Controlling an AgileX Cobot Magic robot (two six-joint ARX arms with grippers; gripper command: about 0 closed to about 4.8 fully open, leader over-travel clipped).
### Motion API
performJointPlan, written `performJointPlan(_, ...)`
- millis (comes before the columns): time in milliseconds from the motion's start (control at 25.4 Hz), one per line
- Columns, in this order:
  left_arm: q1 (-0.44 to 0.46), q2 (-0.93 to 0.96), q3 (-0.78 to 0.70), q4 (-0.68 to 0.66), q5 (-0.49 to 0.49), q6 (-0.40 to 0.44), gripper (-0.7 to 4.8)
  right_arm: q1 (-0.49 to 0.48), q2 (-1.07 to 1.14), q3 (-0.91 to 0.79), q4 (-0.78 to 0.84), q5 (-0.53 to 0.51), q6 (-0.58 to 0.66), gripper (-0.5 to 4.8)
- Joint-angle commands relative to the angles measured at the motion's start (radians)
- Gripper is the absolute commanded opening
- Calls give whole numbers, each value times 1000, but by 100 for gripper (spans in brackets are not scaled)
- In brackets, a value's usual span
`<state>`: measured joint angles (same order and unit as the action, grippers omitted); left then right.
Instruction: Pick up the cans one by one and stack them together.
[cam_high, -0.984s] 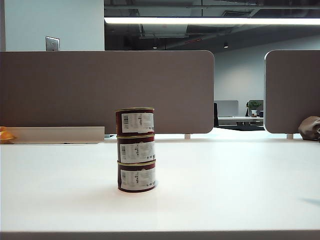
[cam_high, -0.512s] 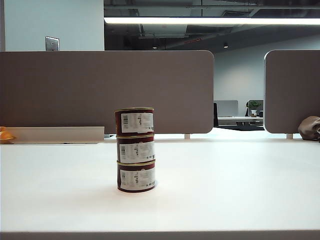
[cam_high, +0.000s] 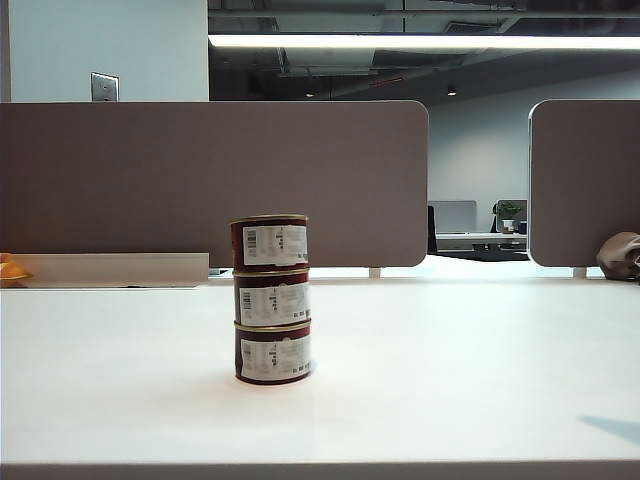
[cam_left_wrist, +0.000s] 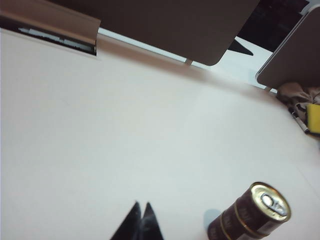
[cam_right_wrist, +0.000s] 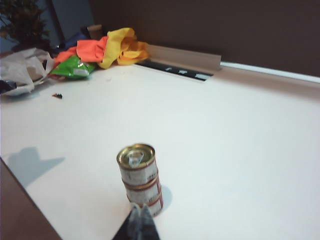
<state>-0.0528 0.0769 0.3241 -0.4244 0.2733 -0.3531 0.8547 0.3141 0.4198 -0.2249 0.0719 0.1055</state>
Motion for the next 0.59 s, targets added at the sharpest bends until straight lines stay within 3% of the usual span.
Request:
performJointPlan(39, 1, 0, -35, 46, 0, 6, -4, 1, -2, -61, 28, -3, 4, 4)
performJointPlan(157, 1, 0, -81, 71, -1, 37, -4, 1, -2, -137, 29, -2, 4, 4)
performJointPlan(236, 1, 0, -116, 91, -1, 109, -4, 0, -2, -187, 31, 5, 4, 4)
performJointPlan(591, 1, 0, -239, 179, -8, 171, -4, -3, -2, -322, 58, 24, 3, 3)
